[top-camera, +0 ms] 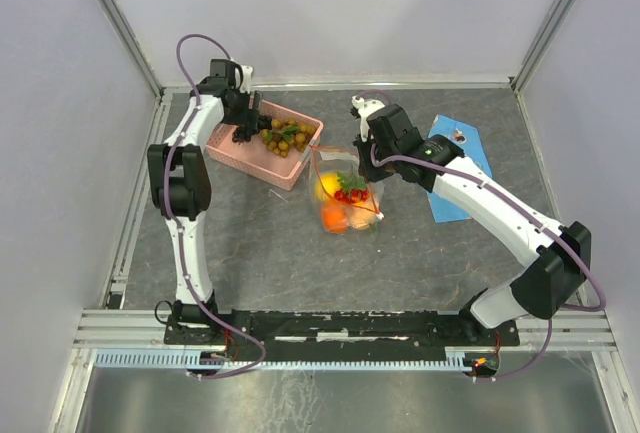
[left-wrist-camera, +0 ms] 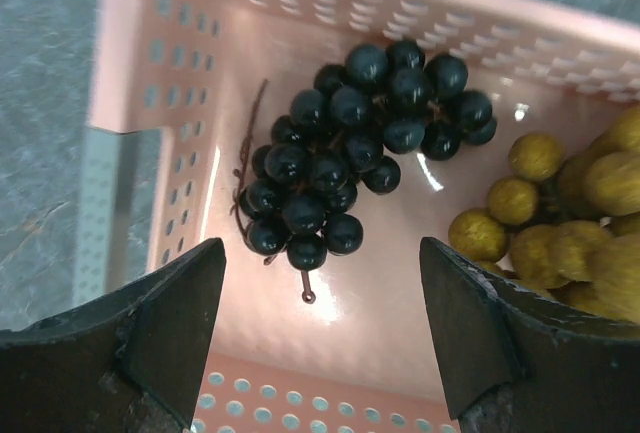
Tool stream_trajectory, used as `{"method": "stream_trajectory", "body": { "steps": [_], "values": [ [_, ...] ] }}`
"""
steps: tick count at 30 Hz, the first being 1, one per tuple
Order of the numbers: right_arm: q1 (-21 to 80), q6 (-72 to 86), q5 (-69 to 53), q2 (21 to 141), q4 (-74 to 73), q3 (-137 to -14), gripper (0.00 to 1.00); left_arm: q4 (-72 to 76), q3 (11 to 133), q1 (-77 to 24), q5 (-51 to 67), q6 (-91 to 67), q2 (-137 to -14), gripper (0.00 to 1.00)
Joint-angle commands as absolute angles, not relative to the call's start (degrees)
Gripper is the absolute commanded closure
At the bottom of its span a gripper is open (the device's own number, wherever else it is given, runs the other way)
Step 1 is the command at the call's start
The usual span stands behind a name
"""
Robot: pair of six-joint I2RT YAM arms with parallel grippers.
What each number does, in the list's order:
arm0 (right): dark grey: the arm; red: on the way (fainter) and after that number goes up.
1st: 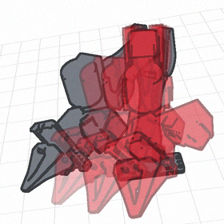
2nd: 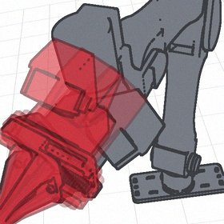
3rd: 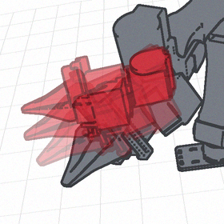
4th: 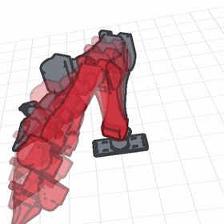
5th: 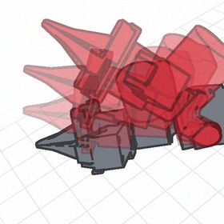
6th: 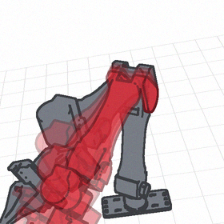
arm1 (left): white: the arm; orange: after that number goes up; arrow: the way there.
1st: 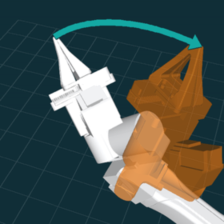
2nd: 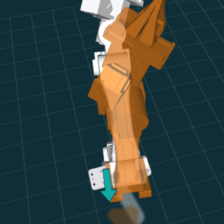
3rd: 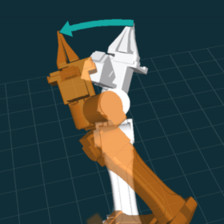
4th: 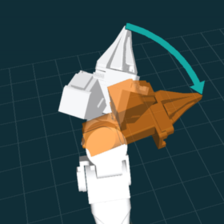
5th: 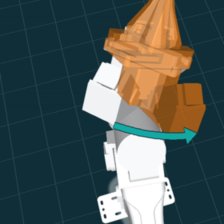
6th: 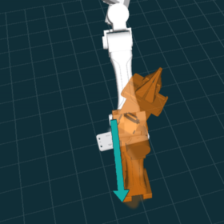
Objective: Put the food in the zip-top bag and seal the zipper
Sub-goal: Pick up the fake fruit from the bin.
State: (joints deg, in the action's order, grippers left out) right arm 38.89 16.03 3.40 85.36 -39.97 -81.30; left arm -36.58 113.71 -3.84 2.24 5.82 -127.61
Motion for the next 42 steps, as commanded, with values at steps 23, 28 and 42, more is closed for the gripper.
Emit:
{"method": "stream_trajectory", "body": {
  "steps": [23,28,42],
  "values": [
    [38.84,18.04,4.53,84.99,-44.95,-85.69,0.98,-43.40,124.31,-3.08,9.63,18.62,-139.04,0.68],
    [38.77,17.76,4.83,84.82,-44.94,-86.73,0.98,-43.42,121.39,-3.12,9.95,17.66,-133.89,0.87],
    [38.77,17.92,4.92,83.41,-43.13,-86.84,0.98,-44.47,113.27,-3.08,6.96,6.99,-118.49,0.97]
  ]
}}
